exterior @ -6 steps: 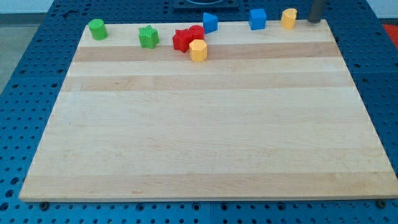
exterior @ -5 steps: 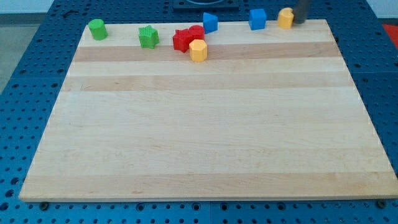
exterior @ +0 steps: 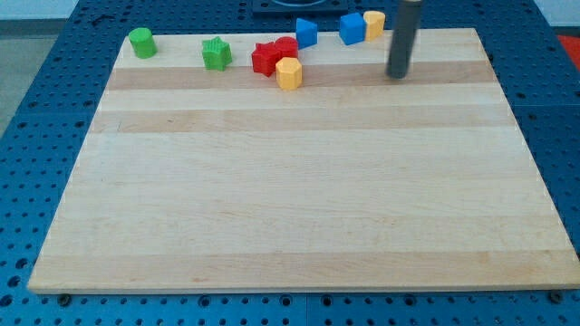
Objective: Move your arm to yellow heart
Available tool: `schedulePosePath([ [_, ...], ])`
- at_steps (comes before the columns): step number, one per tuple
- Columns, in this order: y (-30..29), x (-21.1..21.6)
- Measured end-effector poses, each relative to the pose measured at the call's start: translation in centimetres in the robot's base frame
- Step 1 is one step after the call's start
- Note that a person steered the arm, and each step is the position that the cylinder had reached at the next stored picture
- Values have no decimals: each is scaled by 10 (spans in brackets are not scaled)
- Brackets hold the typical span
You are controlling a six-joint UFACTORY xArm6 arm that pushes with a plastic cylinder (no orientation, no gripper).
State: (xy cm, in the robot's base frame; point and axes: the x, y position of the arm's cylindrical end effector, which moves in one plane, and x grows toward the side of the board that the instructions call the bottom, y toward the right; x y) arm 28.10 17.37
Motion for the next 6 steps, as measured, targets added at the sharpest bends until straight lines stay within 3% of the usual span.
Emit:
schedulePosePath([
  [1,42,-51],
  [2,44,-87],
  [4,29,-90],
  [6,-40,-88],
])
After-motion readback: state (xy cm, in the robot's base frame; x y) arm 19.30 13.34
